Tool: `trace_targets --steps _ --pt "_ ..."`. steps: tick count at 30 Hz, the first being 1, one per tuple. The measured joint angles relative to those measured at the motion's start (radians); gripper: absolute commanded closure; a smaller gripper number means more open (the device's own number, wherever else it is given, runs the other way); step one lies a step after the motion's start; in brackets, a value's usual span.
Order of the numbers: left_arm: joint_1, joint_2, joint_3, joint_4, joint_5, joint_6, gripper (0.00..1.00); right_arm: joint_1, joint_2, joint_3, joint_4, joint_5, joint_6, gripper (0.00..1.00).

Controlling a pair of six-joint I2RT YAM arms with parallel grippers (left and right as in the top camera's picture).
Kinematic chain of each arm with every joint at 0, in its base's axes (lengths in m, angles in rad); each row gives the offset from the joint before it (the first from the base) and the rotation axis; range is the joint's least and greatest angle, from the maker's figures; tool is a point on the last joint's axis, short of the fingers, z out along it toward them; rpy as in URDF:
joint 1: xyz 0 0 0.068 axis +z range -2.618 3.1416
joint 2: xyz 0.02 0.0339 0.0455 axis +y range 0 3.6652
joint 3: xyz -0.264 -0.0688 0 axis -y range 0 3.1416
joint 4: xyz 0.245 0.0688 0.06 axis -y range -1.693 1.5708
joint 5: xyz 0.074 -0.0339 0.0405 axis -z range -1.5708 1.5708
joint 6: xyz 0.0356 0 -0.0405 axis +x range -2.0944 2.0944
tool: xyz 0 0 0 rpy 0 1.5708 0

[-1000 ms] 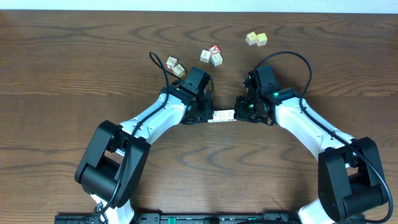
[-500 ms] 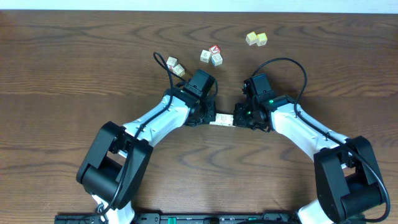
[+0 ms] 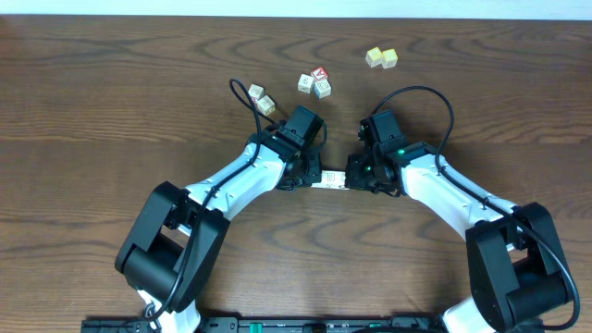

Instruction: Lift 3 blocks

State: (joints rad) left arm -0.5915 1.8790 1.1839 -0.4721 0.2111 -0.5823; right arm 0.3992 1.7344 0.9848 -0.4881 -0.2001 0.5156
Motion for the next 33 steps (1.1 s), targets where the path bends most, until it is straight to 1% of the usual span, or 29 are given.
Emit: trace_targets --steps 9,22,33 --pt "-0.007 0.047 0.000 0.000 0.003 -0.025 0.93 0.005 0.000 0.000 0.012 0.018 0.000 0.99" --pt "-0.013 0.048 0.000 0.001 -0.005 -0.024 0.93 0.013 0.000 -0.002 0.006 0.044 0.000 0.99" --pt "-0.040 0.048 0.000 -0.048 -0.069 -0.024 0.92 0.041 -0.001 -0.021 -0.016 0.073 0.000 0.99"
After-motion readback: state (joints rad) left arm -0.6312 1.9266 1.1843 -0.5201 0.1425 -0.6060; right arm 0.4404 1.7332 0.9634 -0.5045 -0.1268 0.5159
